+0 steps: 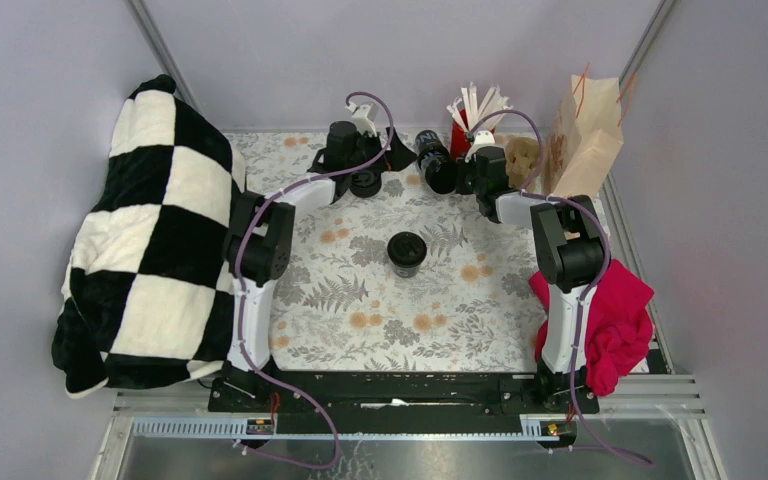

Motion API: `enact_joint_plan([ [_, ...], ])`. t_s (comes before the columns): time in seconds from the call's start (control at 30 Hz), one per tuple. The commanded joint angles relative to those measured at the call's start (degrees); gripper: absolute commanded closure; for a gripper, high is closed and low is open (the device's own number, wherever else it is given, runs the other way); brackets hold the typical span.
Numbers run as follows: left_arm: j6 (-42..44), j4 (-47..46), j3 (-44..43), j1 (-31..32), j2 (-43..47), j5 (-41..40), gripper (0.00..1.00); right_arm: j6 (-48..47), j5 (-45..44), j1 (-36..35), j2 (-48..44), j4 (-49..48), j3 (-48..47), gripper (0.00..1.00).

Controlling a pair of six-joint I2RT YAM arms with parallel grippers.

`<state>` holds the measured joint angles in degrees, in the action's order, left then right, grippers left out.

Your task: Pack the takeout coffee

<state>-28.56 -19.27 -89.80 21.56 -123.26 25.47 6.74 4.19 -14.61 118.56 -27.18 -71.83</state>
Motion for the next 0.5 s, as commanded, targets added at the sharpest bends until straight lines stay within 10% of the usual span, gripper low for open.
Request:
enact_joint_plan([
  [0.0, 2.7, -4.8, -8.5, 0.0, -6.5, 3.3, 0.06, -1.5, 0.6, 0.3, 0.4, -5.9, -2.4, 1.00],
  [0.47, -9.3, -20.7, -18.7, 1.5, -21.2, 2.1, 0.16, -1.7, -0.2, 0.3, -1.4, -8.4, 2.6, 1.00],
])
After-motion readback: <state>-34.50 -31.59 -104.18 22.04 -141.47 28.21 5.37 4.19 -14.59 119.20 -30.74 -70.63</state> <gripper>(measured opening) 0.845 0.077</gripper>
